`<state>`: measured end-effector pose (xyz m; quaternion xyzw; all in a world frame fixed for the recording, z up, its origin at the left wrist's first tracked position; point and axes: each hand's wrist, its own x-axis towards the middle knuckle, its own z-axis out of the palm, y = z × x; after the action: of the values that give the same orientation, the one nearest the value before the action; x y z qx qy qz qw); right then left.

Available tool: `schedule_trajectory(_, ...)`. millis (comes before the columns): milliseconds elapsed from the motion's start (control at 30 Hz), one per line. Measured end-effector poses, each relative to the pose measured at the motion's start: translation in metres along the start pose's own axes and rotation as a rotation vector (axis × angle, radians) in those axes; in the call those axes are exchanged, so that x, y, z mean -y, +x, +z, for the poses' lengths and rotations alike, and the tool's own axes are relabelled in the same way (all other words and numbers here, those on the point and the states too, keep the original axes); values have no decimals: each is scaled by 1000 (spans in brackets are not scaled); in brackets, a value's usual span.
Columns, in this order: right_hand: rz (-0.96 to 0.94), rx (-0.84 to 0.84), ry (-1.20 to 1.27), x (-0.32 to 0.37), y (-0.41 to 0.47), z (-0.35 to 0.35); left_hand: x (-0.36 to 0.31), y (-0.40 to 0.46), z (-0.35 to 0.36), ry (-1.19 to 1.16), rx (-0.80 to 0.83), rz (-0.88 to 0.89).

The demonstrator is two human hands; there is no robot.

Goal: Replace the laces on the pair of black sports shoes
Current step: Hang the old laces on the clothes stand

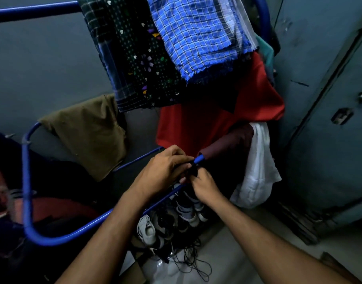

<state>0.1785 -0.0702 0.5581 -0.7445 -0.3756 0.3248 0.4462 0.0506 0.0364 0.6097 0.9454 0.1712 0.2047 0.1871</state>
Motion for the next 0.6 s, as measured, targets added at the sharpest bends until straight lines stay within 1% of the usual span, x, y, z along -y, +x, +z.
schedule_trajectory(67, 8, 25, -28, -5, -1, 1, 0, 0, 0, -1, 6, -7)
schedule_trajectory(167, -18, 10, -81, -16, 0, 4, -1, 0, -1, 5, 17, -4)
schedule_trajectory(233, -4, 49, -47, -20, 1, 7, -1, 0, 0, 6, 29, 3)
schedule_trajectory(267, 33, 81, 33, -20, 3, 9, -1, 0, 0, 8, 34, 2)
schedule_trajectory(367, 247, 208, 458, -15, 6, 13, -3, 1, -1, 15, 40, 3)
schedule_trajectory(400, 282, 223, 521, -13, 7, 13, -3, 1, -2, 10, 42, -1)
schedule_trajectory(467, 235, 153, 464, -18, 8, 13, -3, 1, -2, 7, 38, -1)
schedule_trajectory(533, 157, 61, 333, -26, 6, 13, -3, 1, -2, 9, 41, -5)
schedule_trajectory(600, 119, -5, 170, -32, 6, 15, -2, 1, -2, 5, 47, -6)
